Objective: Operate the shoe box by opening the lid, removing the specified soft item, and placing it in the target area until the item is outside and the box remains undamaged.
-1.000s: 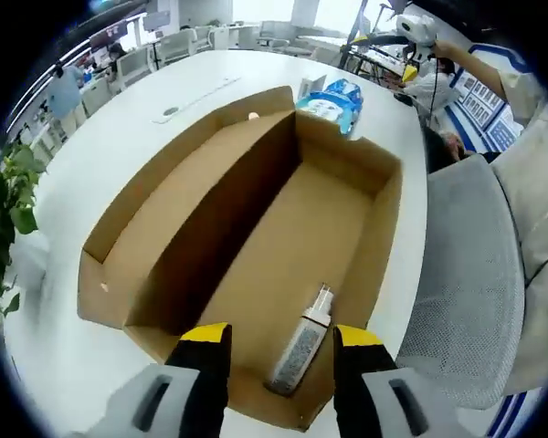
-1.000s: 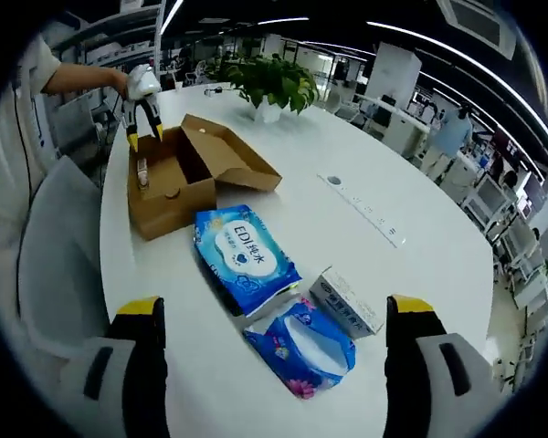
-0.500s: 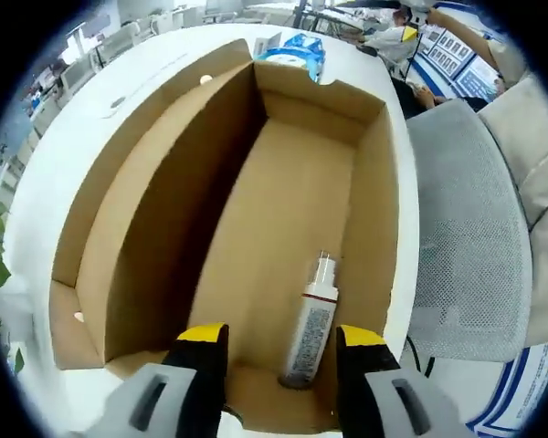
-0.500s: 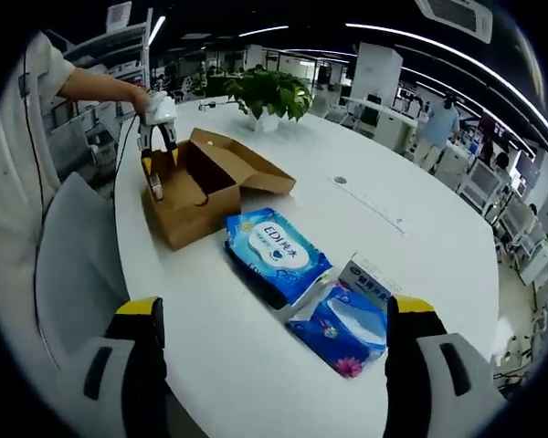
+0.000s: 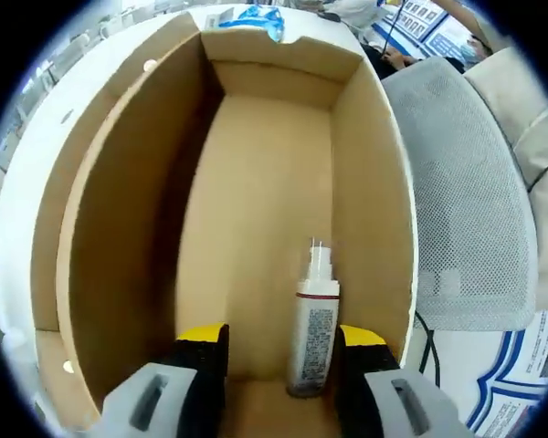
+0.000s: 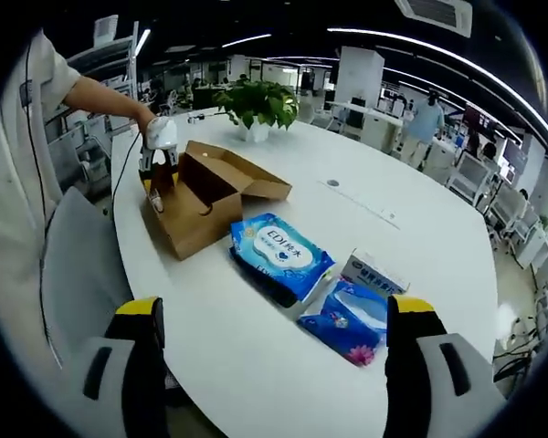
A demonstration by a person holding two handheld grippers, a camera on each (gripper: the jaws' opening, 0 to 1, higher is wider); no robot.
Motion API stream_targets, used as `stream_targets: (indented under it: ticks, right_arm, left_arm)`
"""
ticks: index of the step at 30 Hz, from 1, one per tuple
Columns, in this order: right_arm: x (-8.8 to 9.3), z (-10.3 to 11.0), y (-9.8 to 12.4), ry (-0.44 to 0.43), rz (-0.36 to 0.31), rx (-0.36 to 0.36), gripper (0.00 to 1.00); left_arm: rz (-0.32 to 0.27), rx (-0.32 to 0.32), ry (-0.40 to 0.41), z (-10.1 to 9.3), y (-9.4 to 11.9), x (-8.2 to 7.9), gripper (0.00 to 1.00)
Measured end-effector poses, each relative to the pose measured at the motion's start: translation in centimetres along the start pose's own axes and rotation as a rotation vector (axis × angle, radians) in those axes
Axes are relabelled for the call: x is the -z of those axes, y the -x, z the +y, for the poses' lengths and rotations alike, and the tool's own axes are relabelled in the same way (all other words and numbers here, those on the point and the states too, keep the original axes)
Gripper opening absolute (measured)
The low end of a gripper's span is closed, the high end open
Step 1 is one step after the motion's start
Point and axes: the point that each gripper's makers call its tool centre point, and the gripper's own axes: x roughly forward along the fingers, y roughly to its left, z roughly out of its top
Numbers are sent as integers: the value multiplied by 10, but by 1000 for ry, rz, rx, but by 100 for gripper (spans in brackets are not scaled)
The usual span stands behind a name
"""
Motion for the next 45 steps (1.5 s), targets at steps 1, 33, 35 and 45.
stream_targets:
  ticks: [1, 33, 35, 45]
  right_arm:
    - [0, 0, 0, -2, -2, 1, 96]
    - [-9, 29, -9, -5, -64, -38, 92]
    - [-10, 31, -9, -3, -68, -42, 91]
    - [-17, 44, -12, -5, -98, -71, 83]
  left_arm:
    - [3, -1, -1, 1, -1, 0, 48]
    - [13, -59, 46, 6, -20, 1, 20]
    - [5, -66, 51, 4, -18, -2, 20]
    - [-41, -82, 104, -5, -6, -14, 19]
